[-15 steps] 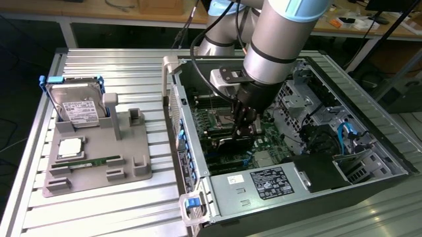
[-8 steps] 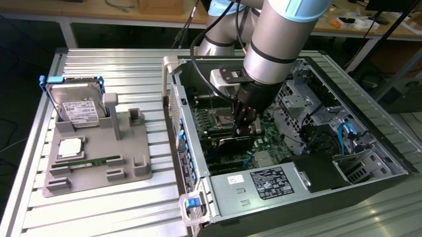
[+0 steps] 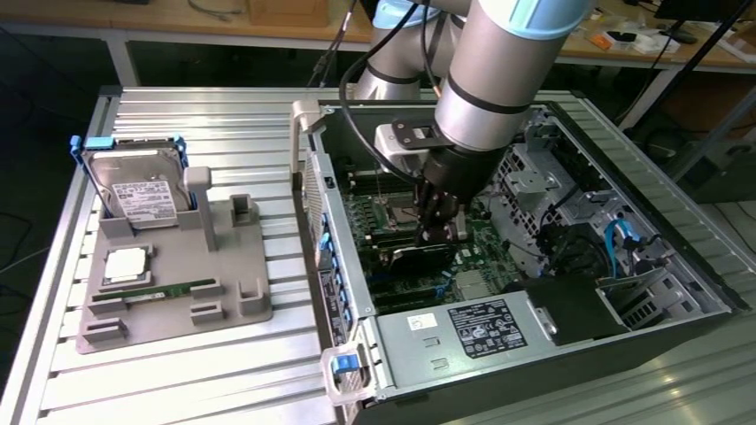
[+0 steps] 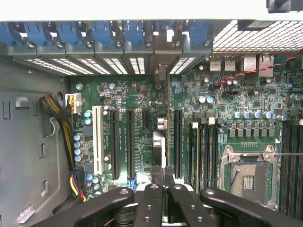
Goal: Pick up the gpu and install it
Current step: 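Press down on the gpu until it lock into place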
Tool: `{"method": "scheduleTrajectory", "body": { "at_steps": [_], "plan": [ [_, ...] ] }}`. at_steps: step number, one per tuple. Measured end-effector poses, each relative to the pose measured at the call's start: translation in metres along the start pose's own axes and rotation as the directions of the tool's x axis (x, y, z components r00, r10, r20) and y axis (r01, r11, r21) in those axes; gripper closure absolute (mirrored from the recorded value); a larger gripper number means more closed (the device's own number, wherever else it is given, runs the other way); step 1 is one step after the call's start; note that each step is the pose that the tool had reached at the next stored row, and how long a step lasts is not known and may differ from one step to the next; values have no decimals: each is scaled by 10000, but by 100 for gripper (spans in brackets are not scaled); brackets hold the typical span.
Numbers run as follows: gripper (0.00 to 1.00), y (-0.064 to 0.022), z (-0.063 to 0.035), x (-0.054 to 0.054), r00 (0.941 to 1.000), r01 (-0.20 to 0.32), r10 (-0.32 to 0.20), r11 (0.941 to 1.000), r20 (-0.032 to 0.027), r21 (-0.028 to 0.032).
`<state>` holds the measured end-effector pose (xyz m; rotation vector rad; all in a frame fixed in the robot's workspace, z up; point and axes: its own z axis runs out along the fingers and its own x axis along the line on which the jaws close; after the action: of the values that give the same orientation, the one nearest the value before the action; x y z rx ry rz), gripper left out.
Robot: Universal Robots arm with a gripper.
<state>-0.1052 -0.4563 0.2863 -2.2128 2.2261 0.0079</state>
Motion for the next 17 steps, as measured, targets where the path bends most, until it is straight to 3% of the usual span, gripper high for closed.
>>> {"method": "scheduleTrajectory", "body": {
  "at_steps": [17],
  "plan": [
    [89, 19, 0, 0, 10000, 1, -1, 10000, 0, 0]
  ]
}}
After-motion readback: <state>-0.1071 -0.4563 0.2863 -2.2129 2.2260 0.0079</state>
